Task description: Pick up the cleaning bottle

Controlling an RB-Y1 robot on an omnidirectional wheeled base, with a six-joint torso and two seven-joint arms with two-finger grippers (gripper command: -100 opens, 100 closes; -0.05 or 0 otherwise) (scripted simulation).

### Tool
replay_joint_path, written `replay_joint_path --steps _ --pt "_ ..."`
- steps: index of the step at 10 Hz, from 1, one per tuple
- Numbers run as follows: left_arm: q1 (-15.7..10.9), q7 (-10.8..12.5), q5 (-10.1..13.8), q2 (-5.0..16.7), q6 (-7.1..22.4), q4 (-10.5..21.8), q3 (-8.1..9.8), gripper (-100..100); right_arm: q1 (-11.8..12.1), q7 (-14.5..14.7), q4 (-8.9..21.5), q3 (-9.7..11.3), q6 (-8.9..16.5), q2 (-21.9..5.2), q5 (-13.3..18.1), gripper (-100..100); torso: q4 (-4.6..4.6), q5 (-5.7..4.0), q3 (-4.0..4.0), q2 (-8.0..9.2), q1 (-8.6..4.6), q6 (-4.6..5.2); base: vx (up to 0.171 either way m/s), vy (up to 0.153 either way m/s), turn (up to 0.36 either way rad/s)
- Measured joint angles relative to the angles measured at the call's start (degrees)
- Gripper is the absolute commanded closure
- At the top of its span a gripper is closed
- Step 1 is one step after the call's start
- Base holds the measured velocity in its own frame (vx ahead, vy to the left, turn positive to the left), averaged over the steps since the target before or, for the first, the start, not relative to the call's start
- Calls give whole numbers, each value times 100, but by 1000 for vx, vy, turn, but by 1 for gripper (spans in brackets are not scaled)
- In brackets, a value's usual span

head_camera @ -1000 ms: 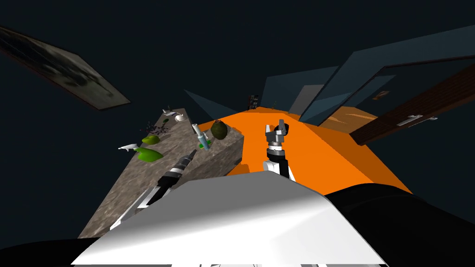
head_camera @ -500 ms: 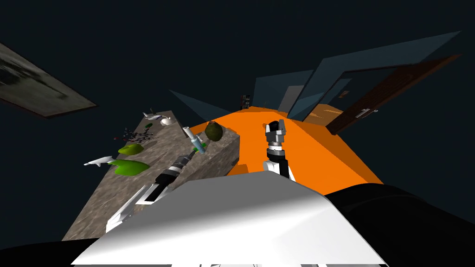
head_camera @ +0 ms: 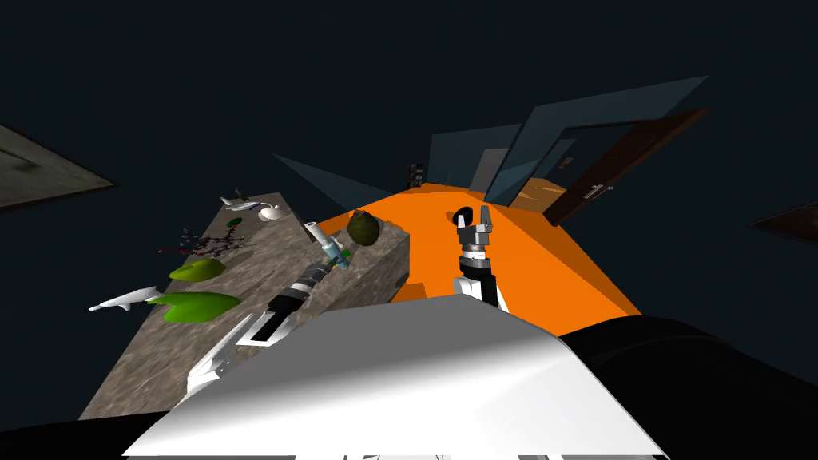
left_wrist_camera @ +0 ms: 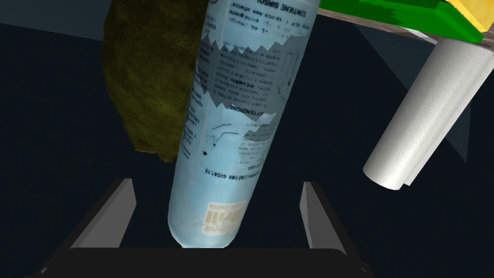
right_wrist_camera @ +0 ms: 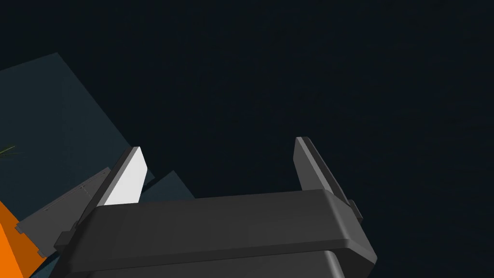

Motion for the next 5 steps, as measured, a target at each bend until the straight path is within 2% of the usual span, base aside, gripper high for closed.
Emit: replay_joint_path --steps 1,2,3,4,5 --pt "-146 -13 0 -41 -44 159 -135 -100 0 0 0 0 0 0 0 0 1 1 5 10 -1 -3 -44 -7 129" --pt "-293 -18 2 -60 -77 323 -214 -100 0 0 0 0 0 0 0 0 3 0 8 14 -2 0 -23 -4 7" --pt "-458 -11 5 -50 -86 454 -243 -100 0 0 0 0 0 0 0 0 3 -1 5 9 -2 2 -42 1 184" --pt "-654 -13 -10 -96 -64 591 -422 -100 0 0 0 0 0 0 0 0 2 1 7 13 -1 -3 -43 -5 120" --pt "-837 -7 -3 -97 -82 763 -504 -100 0 0 0 0 0 0 0 0 3 -1 8 14 -2 0 -19 -2 -9"
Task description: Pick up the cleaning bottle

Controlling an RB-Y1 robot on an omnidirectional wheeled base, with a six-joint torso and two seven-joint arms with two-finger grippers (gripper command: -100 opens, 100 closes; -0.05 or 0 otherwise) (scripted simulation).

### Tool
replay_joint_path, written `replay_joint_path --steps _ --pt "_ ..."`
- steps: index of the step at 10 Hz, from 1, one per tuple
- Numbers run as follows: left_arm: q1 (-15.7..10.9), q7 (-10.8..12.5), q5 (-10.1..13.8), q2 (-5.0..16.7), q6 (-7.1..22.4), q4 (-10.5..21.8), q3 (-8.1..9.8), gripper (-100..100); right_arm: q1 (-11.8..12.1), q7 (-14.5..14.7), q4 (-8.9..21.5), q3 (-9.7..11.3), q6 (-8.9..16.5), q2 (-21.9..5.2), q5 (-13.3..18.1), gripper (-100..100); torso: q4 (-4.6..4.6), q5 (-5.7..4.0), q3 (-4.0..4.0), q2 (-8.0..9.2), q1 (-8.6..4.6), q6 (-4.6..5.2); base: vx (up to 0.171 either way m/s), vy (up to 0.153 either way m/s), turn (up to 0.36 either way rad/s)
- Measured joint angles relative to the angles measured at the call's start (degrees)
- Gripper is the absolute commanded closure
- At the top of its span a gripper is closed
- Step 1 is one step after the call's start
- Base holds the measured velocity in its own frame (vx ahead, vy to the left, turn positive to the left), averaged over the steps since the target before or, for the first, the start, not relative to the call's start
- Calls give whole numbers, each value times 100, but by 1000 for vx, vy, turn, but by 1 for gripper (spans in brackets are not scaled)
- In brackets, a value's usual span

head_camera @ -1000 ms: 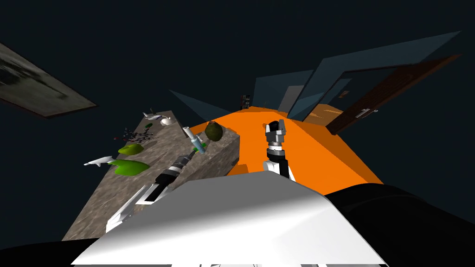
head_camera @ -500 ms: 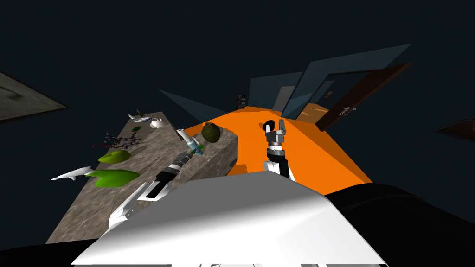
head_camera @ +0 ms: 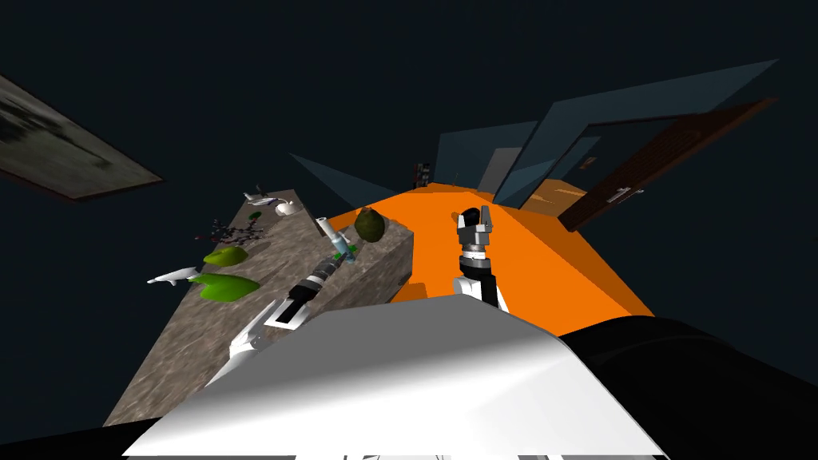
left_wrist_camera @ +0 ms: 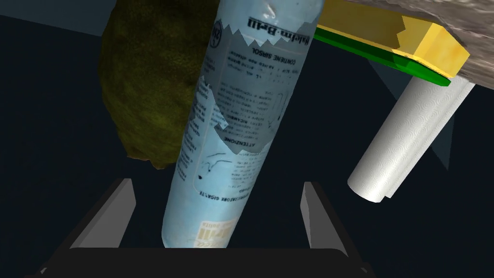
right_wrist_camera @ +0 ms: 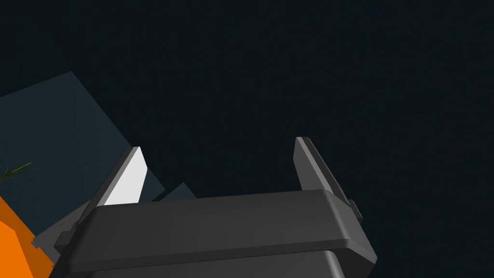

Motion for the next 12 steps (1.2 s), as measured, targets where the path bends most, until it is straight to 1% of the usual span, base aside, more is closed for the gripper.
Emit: replay_joint_path --steps 1,2,3,4,5,6,7,8,9,10,11,12 --pt "-167 -17 -1 -28 -45 166 -18 -100 0 0 0 0 0 0 0 0 -1 0 -3 -6 0 2 -37 5 173" --pt "-348 -42 -10 -87 -77 336 -175 -100 1 0 0 0 0 0 0 0 -1 1 -2 -2 1 -3 -40 -5 110" --pt "-540 -35 -5 -84 -91 518 -265 -100 0 0 0 0 0 0 0 0 0 0 -1 -1 -1 0 -20 -4 1" --pt "-702 -29 -2 -85 -98 640 -284 -100 0 0 0 0 0 0 0 0 -1 -1 -3 -6 -1 1 -32 6 206" --pt "-865 -24 5 -101 -138 795 -424 -100 1 0 0 0 0 0 0 0 -2 1 -2 -3 2 -4 -42 4 107" --pt "-1041 -23 9 -112 -184 991 -507 -100 0 0 0 0 0 0 0 0 0 0 -1 -1 2 1 -26 -2 -18" --pt "-1203 -31 8 -125 -197 1137 -532 -100 0 0 0 0 0 0 0 0 -1 0 -2 -5 -1 2 -5 -3 -13" --pt "-1283 -28 3 -128 -160 1141 -548 -100 0 0 0 0 0 0 0 0 -2 -1 -5 -10 -2 1 -31 4 203" --pt "-1423 -47 -3 -186 -178 1262 -692 -100 1 0 0 0 0 0 0 0 -2 1 -3 -4 0 -4 -40 -3 124" --pt "-1590 -34 -3 -182 -176 1382 -793 -100 0 0 0 0 0 0 0 0 0 -1 -1 -2 -1 0 -22 -2 -11" --pt "-1734 -24 -2 -182 -170 1486 -819 -100 0 0 0 0 0 0 0 0 -1 -1 -3 -5 -2 1 -6 0 -22" --pt "-1836 -25 1 -178 -191 1595 -819 -100 0 0 0 0 0 0 0 0 -2 -1 -6 -10 -1 0 -32 1 196"
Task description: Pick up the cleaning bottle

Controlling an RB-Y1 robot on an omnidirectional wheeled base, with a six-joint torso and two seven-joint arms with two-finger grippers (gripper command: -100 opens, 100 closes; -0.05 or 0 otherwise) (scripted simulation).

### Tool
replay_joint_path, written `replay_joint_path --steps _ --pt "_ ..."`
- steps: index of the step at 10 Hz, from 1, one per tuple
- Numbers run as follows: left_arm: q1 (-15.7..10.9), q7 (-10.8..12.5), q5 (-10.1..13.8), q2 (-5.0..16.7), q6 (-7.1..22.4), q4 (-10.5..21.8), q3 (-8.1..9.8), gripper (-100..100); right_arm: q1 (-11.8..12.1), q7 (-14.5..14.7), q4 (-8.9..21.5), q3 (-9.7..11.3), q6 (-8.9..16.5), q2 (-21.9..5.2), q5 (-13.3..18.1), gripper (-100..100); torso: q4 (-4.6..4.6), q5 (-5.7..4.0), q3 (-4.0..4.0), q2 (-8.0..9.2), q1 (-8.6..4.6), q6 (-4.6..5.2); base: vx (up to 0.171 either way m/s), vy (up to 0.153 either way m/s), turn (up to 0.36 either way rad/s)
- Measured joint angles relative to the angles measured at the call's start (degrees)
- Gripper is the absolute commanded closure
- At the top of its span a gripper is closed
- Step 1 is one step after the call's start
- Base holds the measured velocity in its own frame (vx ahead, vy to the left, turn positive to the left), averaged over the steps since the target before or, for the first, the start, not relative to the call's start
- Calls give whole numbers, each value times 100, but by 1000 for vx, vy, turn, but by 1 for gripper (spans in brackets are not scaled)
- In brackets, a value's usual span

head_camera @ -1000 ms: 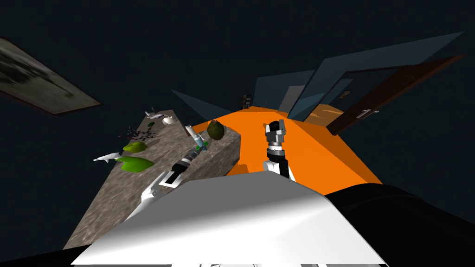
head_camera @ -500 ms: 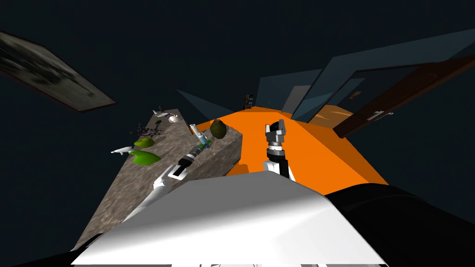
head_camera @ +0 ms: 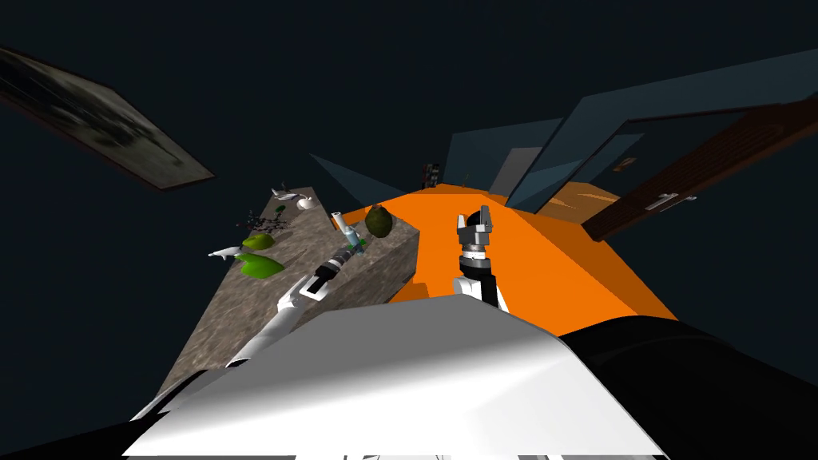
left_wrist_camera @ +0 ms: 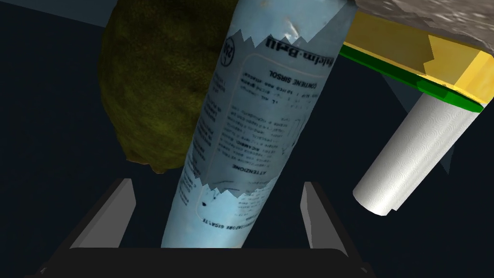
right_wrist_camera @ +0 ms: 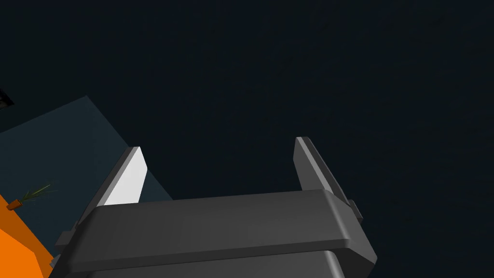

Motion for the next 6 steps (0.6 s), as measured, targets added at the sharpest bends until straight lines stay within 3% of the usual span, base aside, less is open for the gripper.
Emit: replay_joint_path --steps 4,6 --pt "-666 -8 22 -41 -213 701 -375 -100 0 0 0 -1 0 0 0 0 1 1 6 11 2 -6 -38 2 113" --pt "-1018 -32 4 -113 -196 1027 -511 -100 0 0 0 0 0 0 0 0 1 0 2 3 -1 2 -9 2 -33"
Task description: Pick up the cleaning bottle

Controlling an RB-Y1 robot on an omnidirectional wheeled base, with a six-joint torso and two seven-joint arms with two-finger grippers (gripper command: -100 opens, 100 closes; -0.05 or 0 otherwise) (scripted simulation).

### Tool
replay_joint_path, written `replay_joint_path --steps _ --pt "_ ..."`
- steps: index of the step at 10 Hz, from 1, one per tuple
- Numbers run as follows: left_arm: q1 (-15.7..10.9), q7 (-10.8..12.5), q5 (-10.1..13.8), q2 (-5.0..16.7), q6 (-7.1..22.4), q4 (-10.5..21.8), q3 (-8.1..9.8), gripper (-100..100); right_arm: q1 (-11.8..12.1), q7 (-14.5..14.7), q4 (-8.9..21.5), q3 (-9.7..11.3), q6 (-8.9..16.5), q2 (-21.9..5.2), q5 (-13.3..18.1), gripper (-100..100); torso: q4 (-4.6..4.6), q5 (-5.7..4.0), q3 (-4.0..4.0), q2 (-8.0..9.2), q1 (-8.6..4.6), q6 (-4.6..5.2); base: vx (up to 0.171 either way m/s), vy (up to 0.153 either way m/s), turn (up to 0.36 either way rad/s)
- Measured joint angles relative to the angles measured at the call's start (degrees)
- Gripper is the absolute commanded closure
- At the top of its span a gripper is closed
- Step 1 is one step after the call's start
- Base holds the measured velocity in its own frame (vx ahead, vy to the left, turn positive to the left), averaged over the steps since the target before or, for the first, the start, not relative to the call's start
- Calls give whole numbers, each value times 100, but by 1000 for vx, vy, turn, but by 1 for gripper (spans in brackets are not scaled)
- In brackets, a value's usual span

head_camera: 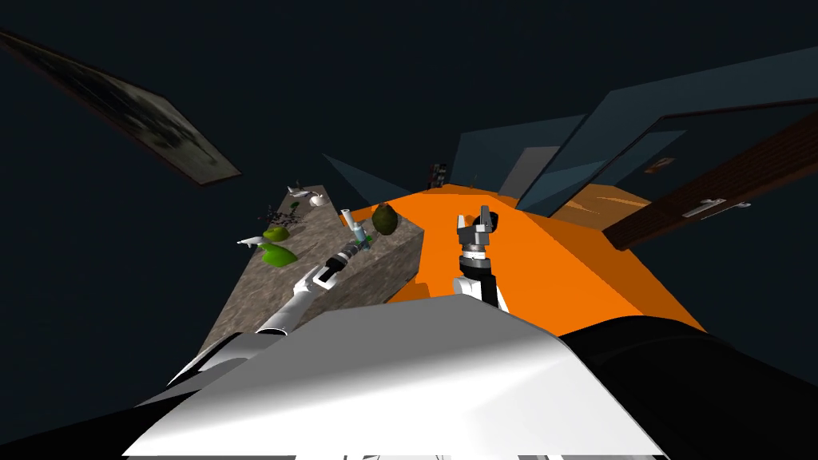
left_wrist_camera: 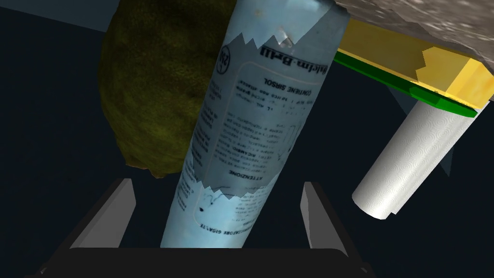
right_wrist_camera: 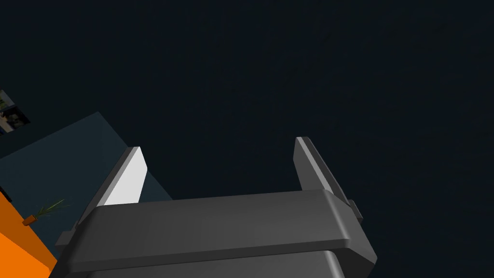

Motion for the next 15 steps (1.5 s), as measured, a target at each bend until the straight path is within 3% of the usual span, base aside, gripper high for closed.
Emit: replay_joint_path --steps 1,3,4,5,9,10,11,15 --pt "-93 7 -1 3 30 26 -11 -100 0 0 0 0 0 0 0 0 -1 0 -3 -5 0 -2 -30 1 252" --pt "-489 -37 0 -79 -94 507 -229 -100 0 0 0 0 0 0 0 0 0 0 2 5 1 -2 -32 2 37" --pt "-617 -13 -4 -65 -45 518 -271 -100 0 0 0 0 0 0 0 0 0 0 1 2 0 0 -41 8 170" --pt "-814 -16 -8 -115 -55 691 -424 -100 1 0 0 -1 0 0 0 0 0 1 3 6 2 -6 -40 5 129" --pt "-1588 -74 -1 -218 -219 1498 -752 -100 0 0 0 0 0 0 0 0 0 1 3 6 2 -3 -29 5 75" --pt "-1751 -51 -6 -206 -188 1558 -797 -100 0 0 0 0 0 0 0 0 1 0 2 3 0 -1 -6 3 -11" --pt "-1768 -42 -7 -204 -173 1557 -801 100 0 0 0 0 0 0 0 0 -2 1 -1 -1 0 -3 0 0 0" --pt "-1769 -49 -10 -202 -177 1556 -802 100 0 0 0 0 0 0 0 0 -4 3 -5 -6 1 -4 0 0 0"
